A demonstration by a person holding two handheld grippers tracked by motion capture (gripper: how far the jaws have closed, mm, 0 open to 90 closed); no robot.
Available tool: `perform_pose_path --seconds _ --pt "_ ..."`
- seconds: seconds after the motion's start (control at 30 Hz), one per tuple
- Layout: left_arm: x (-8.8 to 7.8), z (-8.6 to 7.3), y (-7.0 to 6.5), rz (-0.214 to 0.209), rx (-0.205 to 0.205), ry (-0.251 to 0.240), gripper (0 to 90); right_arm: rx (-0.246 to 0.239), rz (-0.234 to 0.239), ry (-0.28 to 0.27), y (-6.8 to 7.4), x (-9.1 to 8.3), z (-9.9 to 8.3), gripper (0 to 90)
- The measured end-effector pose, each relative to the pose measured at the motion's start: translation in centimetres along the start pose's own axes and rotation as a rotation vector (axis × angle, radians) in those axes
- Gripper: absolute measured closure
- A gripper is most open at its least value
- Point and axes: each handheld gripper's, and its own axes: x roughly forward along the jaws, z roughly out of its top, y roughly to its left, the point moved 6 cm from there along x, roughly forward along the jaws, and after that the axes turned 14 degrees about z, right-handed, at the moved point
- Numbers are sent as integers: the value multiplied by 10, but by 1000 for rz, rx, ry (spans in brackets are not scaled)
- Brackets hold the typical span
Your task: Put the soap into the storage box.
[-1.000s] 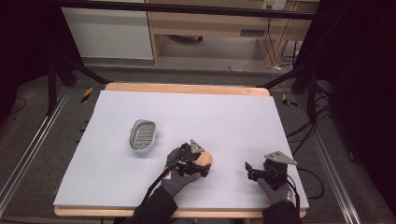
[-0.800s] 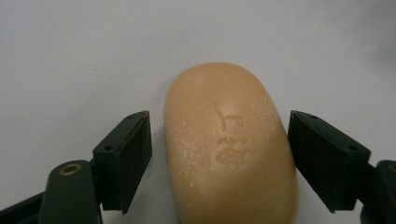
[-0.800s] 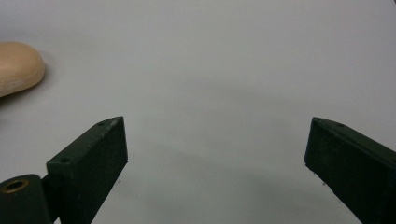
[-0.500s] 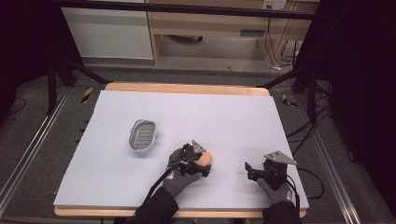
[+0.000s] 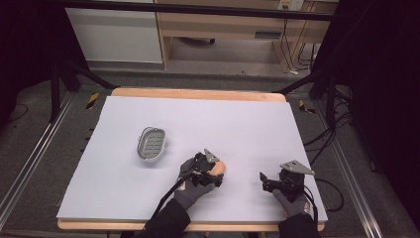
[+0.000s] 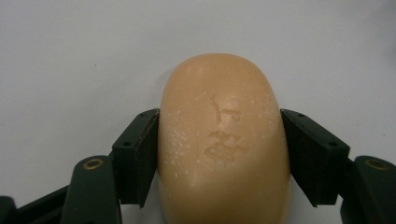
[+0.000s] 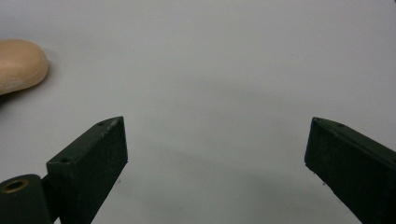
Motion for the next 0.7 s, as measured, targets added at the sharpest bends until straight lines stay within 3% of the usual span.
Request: perform_pose_path --seconds 0.3,0.7 --pt "-6 0 2 -13 7 -8 317 -5 -1 1 0 0 0 62" --pt "-35 7 17 -20 3 -58 318 -7 -5 -4 -1 -1 0 61"
